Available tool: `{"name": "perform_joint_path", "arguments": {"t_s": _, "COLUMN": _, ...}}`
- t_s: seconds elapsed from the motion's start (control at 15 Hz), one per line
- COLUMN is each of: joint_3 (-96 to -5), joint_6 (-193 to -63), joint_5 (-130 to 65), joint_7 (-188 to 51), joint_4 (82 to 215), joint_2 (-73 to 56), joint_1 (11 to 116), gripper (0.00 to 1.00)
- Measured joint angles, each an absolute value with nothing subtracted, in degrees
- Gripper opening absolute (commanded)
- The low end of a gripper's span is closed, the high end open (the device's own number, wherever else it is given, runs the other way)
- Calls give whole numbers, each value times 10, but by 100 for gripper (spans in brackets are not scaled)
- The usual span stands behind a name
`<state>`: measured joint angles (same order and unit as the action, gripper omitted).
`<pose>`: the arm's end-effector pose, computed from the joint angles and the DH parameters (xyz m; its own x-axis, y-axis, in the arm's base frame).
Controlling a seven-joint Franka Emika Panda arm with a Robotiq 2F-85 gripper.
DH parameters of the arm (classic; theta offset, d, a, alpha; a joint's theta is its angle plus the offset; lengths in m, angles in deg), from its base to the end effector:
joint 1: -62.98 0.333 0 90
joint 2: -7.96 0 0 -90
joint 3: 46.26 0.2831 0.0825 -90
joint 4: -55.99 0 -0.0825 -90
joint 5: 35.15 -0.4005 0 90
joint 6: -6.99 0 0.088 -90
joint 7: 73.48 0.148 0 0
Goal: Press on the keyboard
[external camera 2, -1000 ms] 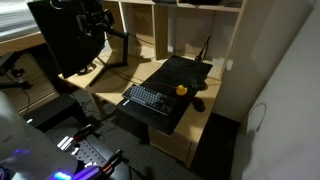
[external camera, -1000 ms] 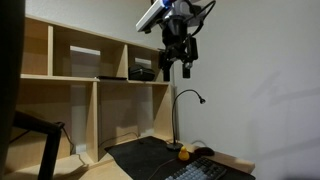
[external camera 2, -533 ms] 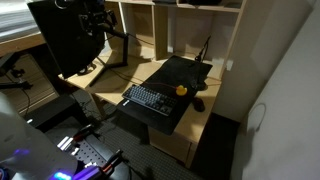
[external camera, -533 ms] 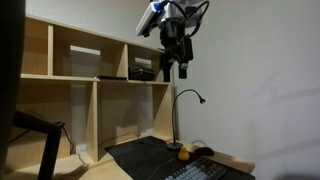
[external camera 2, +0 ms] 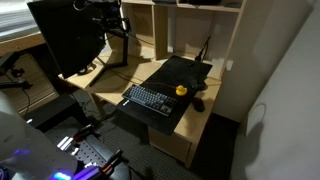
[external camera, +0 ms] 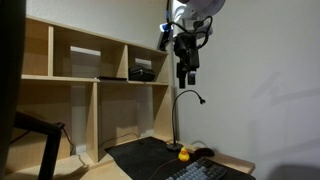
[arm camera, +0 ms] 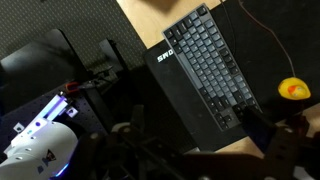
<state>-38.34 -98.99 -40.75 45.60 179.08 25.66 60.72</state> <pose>0.4869 0.0617 0.4525 -0.4273 -0.9028 -0.0492 -0.9041 0.4269 0.0189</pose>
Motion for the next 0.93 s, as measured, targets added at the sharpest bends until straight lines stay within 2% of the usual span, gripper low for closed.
{"name": "perform_joint_path", "arguments": {"t_s": 0.93, "joint_3": -379, "joint_6": -993, "joint_5": -399, "joint_7": 480, "joint_4": 1798, "joint_2": 255, "joint_1": 613, "gripper": 100}}
